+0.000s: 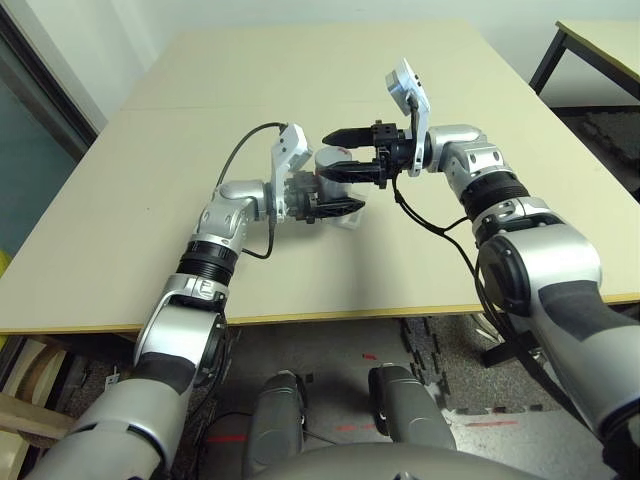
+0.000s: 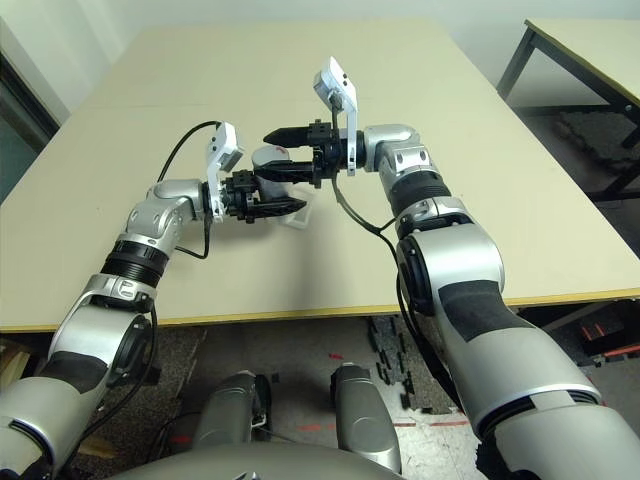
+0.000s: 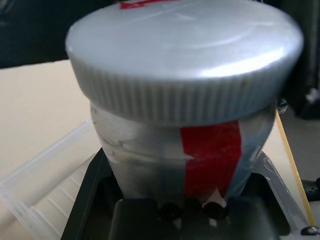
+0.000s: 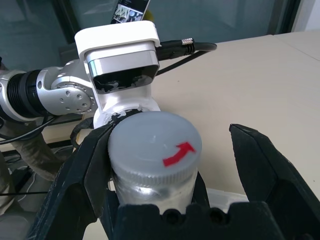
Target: Pour the medicine from the bottle into the box.
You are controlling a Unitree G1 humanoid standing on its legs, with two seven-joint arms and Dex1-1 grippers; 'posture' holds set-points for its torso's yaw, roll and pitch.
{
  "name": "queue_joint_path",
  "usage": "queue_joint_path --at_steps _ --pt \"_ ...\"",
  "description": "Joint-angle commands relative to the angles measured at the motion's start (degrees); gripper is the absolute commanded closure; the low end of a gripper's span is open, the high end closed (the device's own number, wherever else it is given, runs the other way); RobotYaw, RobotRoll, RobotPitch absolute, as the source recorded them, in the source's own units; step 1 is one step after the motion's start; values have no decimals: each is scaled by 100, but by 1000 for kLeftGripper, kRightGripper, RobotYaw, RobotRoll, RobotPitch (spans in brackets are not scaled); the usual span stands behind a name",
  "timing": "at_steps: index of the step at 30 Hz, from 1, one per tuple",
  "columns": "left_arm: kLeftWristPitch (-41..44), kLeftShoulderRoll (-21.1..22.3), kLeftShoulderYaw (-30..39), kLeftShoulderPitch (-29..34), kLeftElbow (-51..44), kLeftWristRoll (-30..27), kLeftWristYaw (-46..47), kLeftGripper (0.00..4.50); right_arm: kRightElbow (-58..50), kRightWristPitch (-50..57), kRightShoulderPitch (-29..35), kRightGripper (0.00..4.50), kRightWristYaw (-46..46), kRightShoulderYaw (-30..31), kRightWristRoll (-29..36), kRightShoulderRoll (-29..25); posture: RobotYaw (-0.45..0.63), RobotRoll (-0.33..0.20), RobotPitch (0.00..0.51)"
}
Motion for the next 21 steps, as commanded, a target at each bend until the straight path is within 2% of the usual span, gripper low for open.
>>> queue_joint_path --at_steps 1,11,21 --pt "-37 23 -31 15 -110 -10 -95 1728 181 -20 3 0 -272 -65 -100 -314 -203 0 54" --pt "-75 36 -21 -16 -48 -26 -62 1728 375 1 96 0 -567 -119 -159 -840 -206 0 51" --pt "-152 32 15 -44 55 9 -77 1728 455 -46 187 0 -694 -124 -302 -1094 -208 0 44"
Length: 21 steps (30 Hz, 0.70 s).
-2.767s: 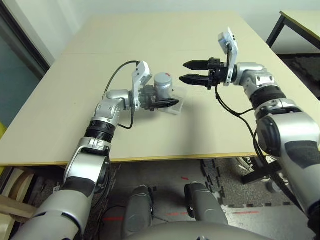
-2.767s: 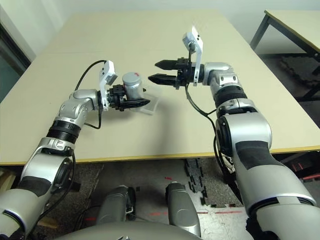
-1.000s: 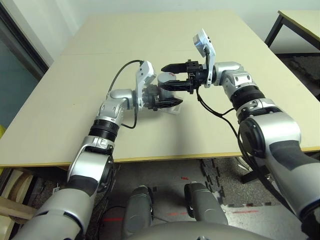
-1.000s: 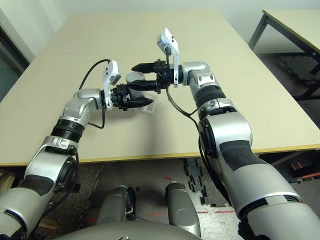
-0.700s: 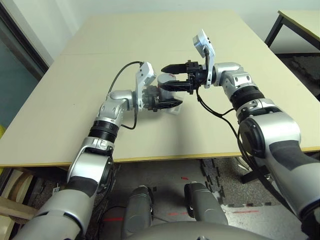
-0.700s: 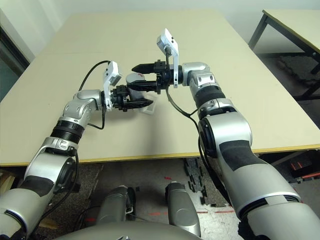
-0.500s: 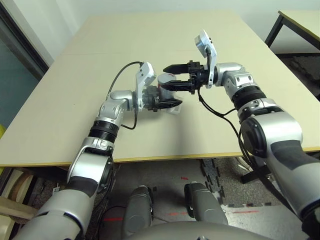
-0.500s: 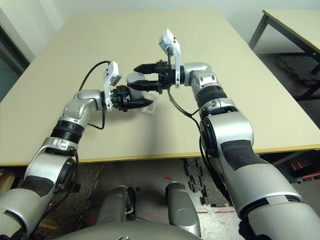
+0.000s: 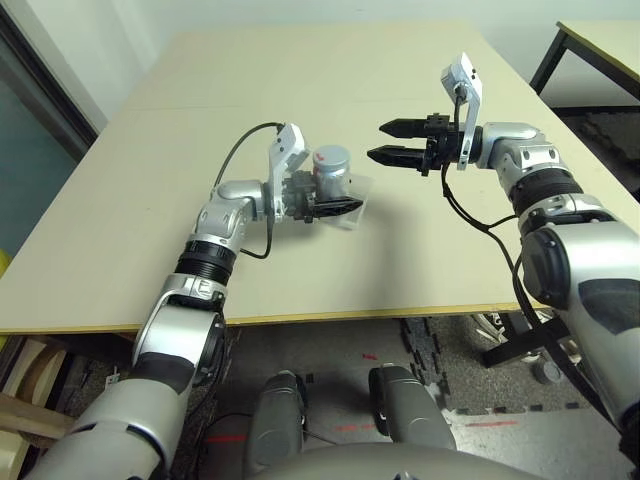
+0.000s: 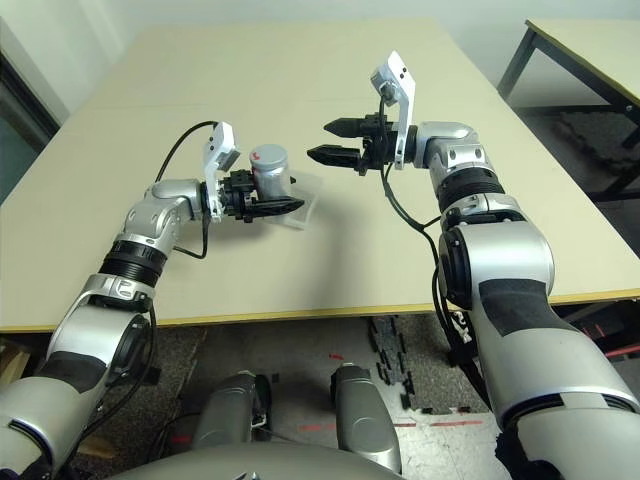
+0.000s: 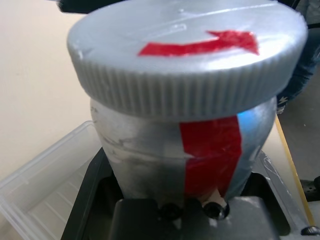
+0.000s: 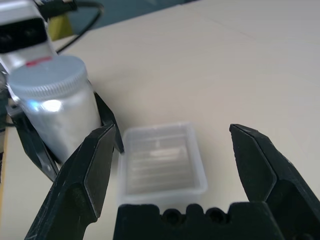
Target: Pour the medicine from the bottle into the box.
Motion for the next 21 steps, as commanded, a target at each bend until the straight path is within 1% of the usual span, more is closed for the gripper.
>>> queue_joint_path --at_steps 1,11,21 --pt "-70 34 3 -45 26 23 -38 1728 36 -59 58 0 110 -2 -90 -55 -210 0 43" --pt "-198 32 19 -141 237 55 -3 1728 -196 86 -47 0 1157 47 -16 135 -214 0 38" --pt "-227 4 -7 -175 286 64 -19 1728 -445 192 -112 0 1391 36 36 426 -220 0 37"
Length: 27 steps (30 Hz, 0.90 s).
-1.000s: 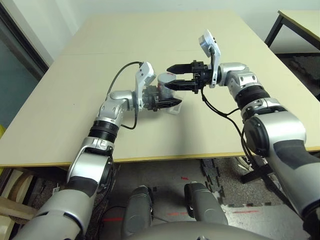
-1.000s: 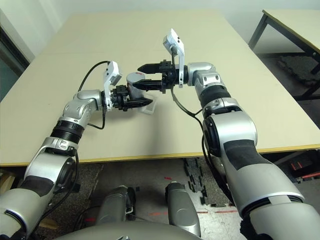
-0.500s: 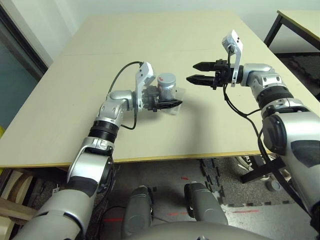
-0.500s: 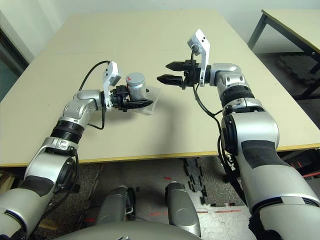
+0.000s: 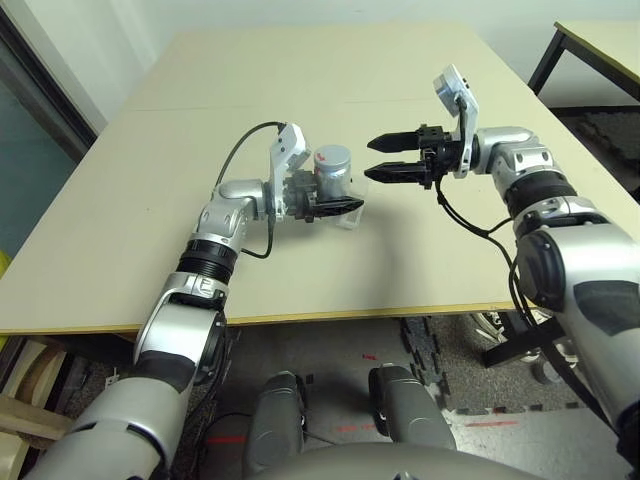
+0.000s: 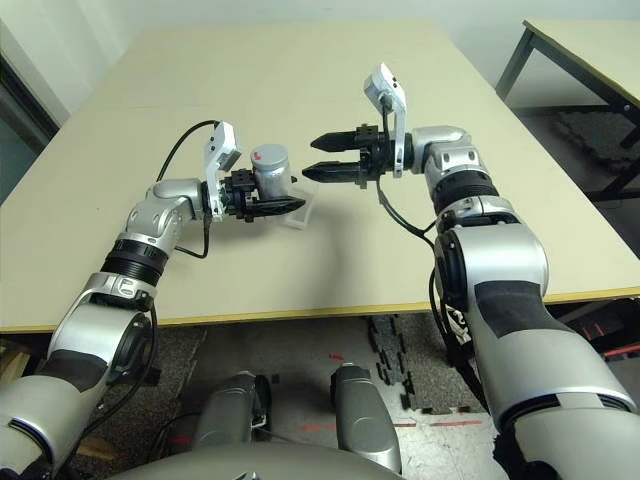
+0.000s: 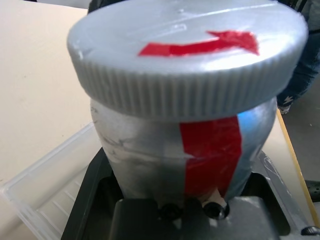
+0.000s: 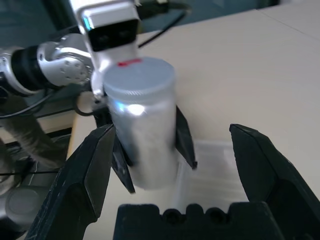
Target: Pour the medicine from the bottle into the box.
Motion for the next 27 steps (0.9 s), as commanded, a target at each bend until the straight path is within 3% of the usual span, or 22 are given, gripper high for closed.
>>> queue_joint_path --at_steps 1,27 --pt "-50 2 -9 -120 128 61 -22 1728 -118 61 -73 0 60 24 56 57 -220 0 37" --pt "-123 -31 -22 -144 232 77 -6 1728 -332 295 -218 0 58 24 291 610 -214 0 38"
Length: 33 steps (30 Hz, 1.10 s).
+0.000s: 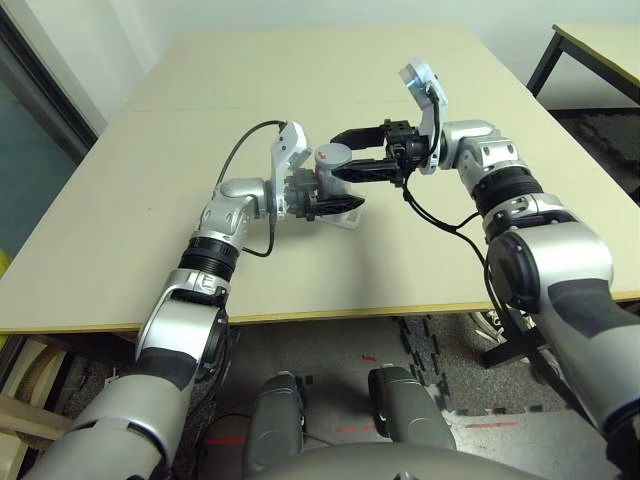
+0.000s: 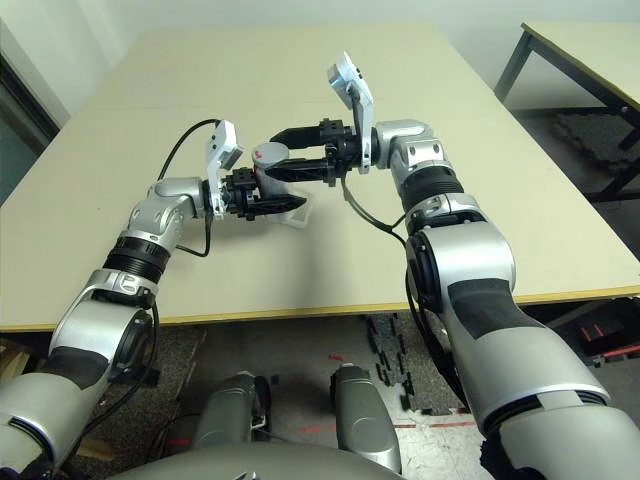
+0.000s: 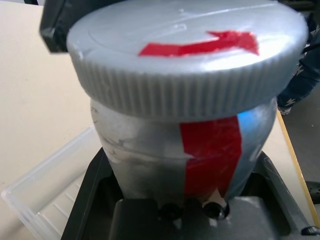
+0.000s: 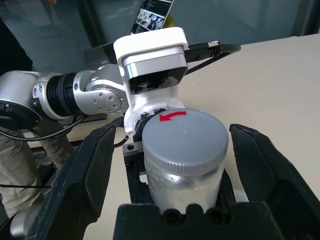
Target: Pour the medicine from the bottle into the box.
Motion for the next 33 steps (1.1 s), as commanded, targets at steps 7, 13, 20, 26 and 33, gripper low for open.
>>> queue_joint_path --at_steps 7,13,20,26,33 --pt "-7 -4 -20 -24 5 64 1 1728 -48 -60 -103 0 -81 41 3 39 -212 0 39" --pt "-3 0 -21 -24 3 62 -8 1728 -47 -99 -96 0 -159 57 -9 57 -213 0 40" --pt "19 -32 -44 -2 -54 56 -16 1728 -8 -153 -110 0 -317 83 -34 138 -214 0 40" --pt "25 -32 -49 4 -68 56 -25 1728 37 -201 -124 0 -435 102 -53 206 -208 0 36" --pt "47 -21 -51 46 -133 46 -33 1728 108 -238 -129 0 -565 120 -74 183 -204 0 35"
